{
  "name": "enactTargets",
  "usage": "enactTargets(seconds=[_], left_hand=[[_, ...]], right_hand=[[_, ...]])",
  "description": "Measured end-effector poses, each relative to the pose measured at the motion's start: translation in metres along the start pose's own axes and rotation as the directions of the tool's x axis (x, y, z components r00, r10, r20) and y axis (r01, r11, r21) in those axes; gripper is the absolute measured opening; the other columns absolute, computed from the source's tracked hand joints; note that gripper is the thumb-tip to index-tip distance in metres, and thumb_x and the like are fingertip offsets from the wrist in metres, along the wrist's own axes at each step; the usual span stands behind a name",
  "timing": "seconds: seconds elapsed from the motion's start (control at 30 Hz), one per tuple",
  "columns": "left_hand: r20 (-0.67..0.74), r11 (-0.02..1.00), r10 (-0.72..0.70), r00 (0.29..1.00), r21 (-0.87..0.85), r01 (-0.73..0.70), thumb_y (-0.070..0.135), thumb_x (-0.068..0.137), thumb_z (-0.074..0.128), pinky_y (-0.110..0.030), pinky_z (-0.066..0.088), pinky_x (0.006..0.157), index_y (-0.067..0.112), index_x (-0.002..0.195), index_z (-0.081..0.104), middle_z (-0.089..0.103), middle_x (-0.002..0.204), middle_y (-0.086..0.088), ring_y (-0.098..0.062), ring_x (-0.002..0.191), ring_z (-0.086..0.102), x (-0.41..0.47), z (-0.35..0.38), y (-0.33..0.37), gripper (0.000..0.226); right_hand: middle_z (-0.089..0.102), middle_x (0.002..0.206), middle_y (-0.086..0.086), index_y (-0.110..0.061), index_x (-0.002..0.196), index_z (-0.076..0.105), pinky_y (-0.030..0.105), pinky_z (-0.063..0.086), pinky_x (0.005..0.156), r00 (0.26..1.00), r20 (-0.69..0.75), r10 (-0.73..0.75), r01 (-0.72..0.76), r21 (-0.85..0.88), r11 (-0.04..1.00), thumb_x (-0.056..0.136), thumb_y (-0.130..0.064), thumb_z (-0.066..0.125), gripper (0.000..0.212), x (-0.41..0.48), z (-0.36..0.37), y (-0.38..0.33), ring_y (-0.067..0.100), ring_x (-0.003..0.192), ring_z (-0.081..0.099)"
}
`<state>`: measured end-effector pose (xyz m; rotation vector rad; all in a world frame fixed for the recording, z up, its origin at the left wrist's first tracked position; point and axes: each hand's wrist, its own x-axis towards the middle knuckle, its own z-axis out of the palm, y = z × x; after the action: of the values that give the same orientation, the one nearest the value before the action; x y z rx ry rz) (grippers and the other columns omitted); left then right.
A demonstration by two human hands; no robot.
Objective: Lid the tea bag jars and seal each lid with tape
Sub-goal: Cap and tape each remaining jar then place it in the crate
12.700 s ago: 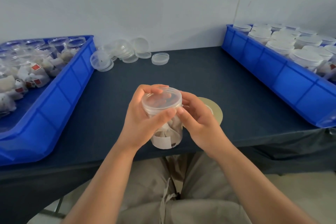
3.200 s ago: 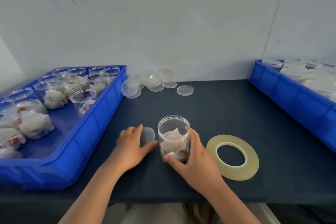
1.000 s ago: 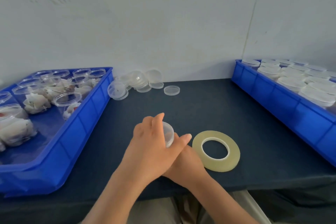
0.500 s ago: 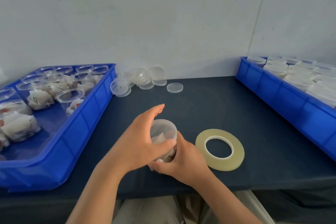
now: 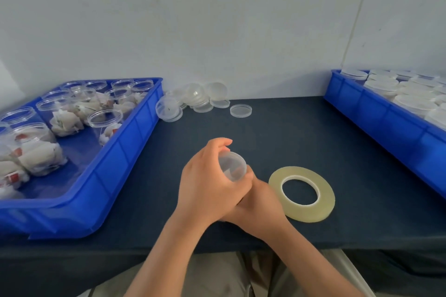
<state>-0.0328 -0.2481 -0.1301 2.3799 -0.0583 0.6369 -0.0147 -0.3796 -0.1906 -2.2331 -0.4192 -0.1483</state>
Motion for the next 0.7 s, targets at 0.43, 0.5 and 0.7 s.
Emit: enactTargets(seconds=[0.43, 0.5, 0.7], left_hand=[[0.138, 0.99, 0.106, 0.985, -0.108, -0.091, 0.068, 0.066, 0.078, -0.007, 0.042, 0.088, 0.054, 0.128, 0.048, 0.06, 0.124, 0.037, 0.015, 0.119, 0.053, 0.011, -0.01, -0.016, 0.07], [0.134, 0.99, 0.104, 0.985, -0.112, -0.089, 0.072, 0.065, 0.075, -0.009, 0.044, 0.088, 0.053, 0.129, 0.048, 0.058, 0.126, 0.039, 0.014, 0.119, 0.053, 0.009, -0.011, -0.016, 0.072], [0.159, 0.987, 0.121, 0.98, -0.125, -0.102, 0.074, 0.065, 0.072, -0.009, 0.042, 0.089, 0.051, 0.128, 0.051, 0.059, 0.127, 0.035, 0.009, 0.119, 0.056, 0.009, -0.01, -0.018, 0.07]], right_hand=[[0.063, 0.092, -0.018, -0.029, 0.12, 0.055, 0.03, 0.058, 0.065, 1.0, -0.008, 0.012, -0.012, 0.015, 1.0, 0.066, -0.07, 0.071, 0.069, -0.005, -0.006, -0.012, 0.006, 0.079, 0.067], [0.061, 0.104, -0.021, -0.032, 0.13, 0.054, 0.026, 0.058, 0.07, 0.999, 0.028, -0.029, 0.03, -0.036, 0.999, 0.071, -0.073, 0.07, 0.074, -0.006, -0.011, -0.016, 0.004, 0.086, 0.066], [0.039, 0.16, -0.026, -0.044, 0.159, 0.035, 0.03, 0.047, 0.108, 0.99, 0.142, 0.007, 0.046, -0.366, 0.929, 0.079, -0.086, 0.062, 0.094, -0.016, -0.075, 0.014, 0.003, 0.137, 0.051]])
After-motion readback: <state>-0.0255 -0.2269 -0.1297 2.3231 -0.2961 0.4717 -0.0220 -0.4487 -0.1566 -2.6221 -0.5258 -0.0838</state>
